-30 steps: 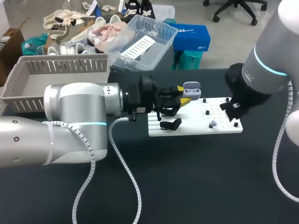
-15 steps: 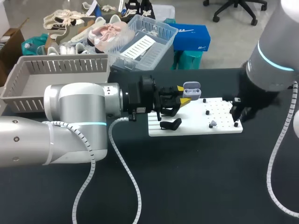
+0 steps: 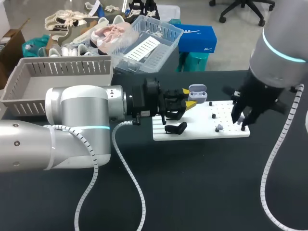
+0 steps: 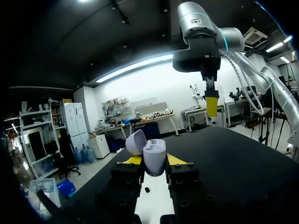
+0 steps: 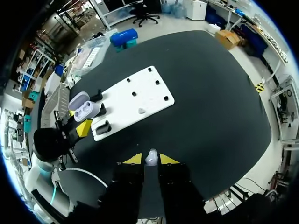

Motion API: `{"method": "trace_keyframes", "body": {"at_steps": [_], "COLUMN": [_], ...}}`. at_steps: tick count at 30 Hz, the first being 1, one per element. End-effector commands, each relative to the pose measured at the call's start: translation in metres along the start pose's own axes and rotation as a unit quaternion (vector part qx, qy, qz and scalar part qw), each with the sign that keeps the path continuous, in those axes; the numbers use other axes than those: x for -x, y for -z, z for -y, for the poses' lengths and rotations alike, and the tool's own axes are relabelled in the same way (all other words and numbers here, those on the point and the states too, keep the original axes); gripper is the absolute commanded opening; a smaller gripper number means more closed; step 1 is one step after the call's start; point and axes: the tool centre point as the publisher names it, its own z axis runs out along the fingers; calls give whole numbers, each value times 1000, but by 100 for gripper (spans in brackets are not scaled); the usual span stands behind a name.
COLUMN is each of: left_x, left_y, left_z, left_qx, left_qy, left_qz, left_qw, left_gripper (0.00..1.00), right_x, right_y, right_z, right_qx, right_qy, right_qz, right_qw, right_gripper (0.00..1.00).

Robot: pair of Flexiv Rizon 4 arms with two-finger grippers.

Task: Pick up each earbud case from the left stands, insert the matching earbuds, close the lid, and place the case in the box.

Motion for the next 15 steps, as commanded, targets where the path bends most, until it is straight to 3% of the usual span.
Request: {"method": "trace_keyframes", "body": {"at_steps": [1, 15], "left_x": [-1, -1], "left_y": [0, 0], "left_z": [1, 1], "left_qx": [2, 2], "left_qy": [-1, -1], "left_qz": [1, 1], "left_qw": [1000, 1000], "left_gripper": [0, 0], "right_x": [0, 16], "right_y": [7, 35], "right_z": [-16, -56], "right_qx": [-18, -81], "right_qy": [-15, -69], "right_qz": [-4, 28], "right_qw": [1000, 994], "right_gripper": [0, 0]}}
